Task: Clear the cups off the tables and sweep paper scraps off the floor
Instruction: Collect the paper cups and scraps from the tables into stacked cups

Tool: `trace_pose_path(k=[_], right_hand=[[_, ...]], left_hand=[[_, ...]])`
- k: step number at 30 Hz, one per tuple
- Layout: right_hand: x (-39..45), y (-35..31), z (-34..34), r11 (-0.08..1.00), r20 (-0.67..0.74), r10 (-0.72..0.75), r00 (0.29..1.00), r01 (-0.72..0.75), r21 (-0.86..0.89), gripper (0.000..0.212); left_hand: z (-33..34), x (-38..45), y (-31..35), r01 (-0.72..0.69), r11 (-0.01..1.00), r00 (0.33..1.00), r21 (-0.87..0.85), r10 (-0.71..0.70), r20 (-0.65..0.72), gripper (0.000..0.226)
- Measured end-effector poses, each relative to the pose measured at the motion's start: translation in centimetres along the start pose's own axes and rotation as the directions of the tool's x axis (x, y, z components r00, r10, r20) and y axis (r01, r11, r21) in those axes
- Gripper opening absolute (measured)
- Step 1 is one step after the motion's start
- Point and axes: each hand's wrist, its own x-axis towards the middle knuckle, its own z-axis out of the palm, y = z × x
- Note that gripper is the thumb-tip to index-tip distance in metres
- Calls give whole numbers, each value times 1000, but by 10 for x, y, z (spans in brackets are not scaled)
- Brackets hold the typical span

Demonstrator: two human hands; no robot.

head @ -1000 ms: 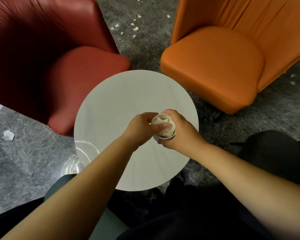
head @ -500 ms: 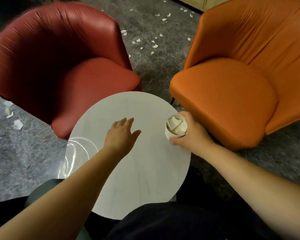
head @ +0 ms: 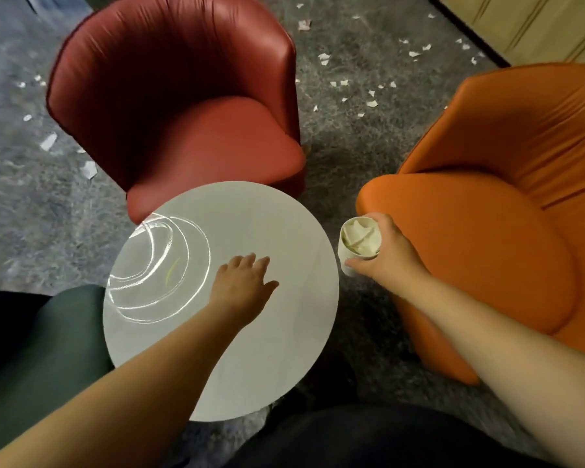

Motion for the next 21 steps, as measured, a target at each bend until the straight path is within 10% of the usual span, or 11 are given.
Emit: trace_pose_path(k=[21], right_hand=[[54,47,-78,990,-139,109,984,-94,106,76]], left_hand=[[-70,108,88,-199,975,974,94,208,-91,57]])
